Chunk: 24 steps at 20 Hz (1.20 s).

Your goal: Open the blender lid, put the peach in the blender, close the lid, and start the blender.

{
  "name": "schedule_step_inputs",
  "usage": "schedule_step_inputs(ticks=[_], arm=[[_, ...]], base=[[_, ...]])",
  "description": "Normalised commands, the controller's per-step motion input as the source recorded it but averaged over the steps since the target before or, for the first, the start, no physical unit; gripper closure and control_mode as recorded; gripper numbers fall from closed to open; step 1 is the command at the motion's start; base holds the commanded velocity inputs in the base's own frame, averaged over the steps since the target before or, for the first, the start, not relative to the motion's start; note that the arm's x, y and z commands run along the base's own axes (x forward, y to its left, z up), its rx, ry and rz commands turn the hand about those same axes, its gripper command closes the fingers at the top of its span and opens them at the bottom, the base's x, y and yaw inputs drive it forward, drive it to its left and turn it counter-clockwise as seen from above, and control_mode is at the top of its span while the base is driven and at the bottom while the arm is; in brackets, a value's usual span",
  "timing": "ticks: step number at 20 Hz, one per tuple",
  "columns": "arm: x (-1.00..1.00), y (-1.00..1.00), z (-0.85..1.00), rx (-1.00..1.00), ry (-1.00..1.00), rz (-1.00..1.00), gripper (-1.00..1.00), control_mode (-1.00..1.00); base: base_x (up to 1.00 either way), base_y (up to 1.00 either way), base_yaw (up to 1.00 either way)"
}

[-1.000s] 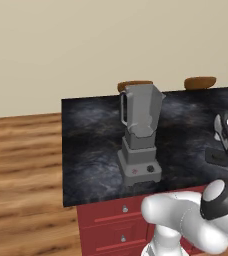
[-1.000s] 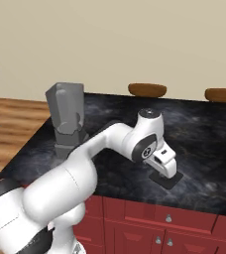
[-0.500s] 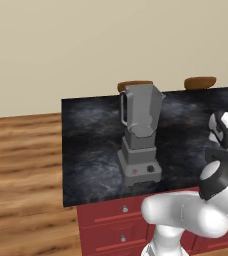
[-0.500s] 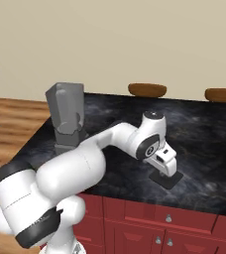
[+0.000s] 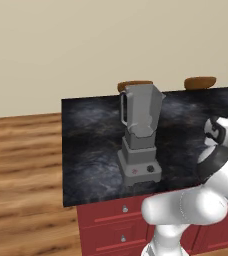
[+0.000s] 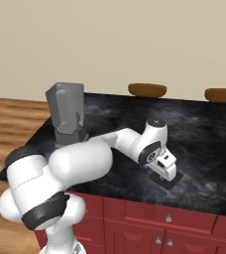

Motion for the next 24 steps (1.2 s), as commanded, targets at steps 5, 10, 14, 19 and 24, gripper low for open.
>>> schedule_step_inputs(ticks=[5,10,14,19,24], arm=[[0.18,-0.11,-0.15,0.03,0.00,0.01,-1.00,-1.00],[0.15,-0.14,-0.03,0.00,0.00,0.00,-1.00,-1.00],[0.17,-0.11,-0.13,0.00,0.01,0.00,-1.00,-1.00],[0.10,-0.15,-0.22,0.00,0.01,0.00,-1.00,-1.00],[0.01,-0.16,-0.06,0.00,0.00,0.00,-1.00,-1.00]], base=[[0.00,0.00,0.00],[0.00,0.00,0.00],[0.00,0.00,0.00],[0.00,0.00,0.00],[0.00,0.00,0.00]])
